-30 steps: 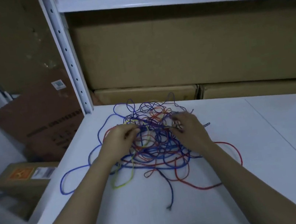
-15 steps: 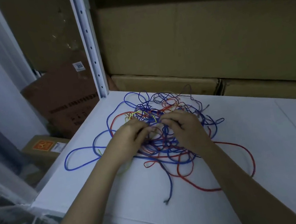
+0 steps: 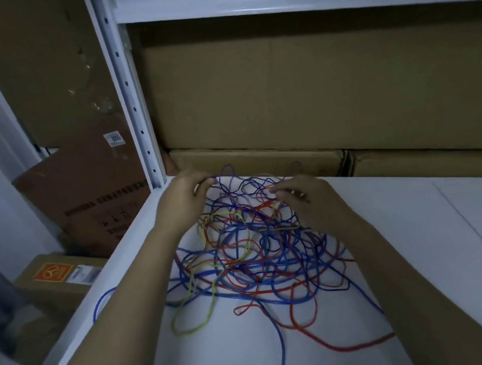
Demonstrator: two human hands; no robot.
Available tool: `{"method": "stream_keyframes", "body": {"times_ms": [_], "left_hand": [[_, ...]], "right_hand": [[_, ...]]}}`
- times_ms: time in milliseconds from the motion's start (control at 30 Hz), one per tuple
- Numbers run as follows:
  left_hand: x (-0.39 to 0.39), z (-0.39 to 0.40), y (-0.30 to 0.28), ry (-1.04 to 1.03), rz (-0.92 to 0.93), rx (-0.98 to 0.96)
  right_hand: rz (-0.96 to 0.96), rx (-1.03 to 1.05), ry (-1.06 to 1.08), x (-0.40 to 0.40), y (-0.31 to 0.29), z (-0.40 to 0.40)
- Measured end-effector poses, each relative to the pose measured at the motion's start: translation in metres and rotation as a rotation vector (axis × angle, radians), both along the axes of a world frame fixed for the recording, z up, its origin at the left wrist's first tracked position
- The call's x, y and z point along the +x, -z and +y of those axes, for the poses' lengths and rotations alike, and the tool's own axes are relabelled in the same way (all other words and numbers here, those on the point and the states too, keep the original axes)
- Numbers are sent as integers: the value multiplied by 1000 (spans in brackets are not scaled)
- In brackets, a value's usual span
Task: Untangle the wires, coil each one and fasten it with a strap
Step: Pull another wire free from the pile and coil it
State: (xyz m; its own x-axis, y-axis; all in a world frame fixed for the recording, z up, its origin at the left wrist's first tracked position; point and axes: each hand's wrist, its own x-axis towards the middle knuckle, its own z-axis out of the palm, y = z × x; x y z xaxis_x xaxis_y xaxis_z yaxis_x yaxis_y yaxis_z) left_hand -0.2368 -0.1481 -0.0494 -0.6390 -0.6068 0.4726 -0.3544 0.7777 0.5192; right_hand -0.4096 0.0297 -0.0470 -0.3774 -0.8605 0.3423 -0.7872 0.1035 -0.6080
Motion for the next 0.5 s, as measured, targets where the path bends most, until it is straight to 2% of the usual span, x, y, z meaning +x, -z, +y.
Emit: {"method": "stream_keyframes", "body": {"times_ms": [100, 233, 367, 433, 500], "left_hand": [[14, -16, 10, -24, -31, 123], [35, -18, 18, 88, -92, 297], [52, 0, 17, 125, -31, 208], [53, 17, 16, 209, 5, 150], [49, 35, 16, 295, 10, 123]], "right_hand": [[-13, 66, -75, 9, 15, 10], [28, 143, -158, 26, 29, 12], [-39, 107, -231, 45, 39, 18], [-111, 245, -275, 56, 40, 19], [-40, 478, -322, 66, 42, 17]]}}
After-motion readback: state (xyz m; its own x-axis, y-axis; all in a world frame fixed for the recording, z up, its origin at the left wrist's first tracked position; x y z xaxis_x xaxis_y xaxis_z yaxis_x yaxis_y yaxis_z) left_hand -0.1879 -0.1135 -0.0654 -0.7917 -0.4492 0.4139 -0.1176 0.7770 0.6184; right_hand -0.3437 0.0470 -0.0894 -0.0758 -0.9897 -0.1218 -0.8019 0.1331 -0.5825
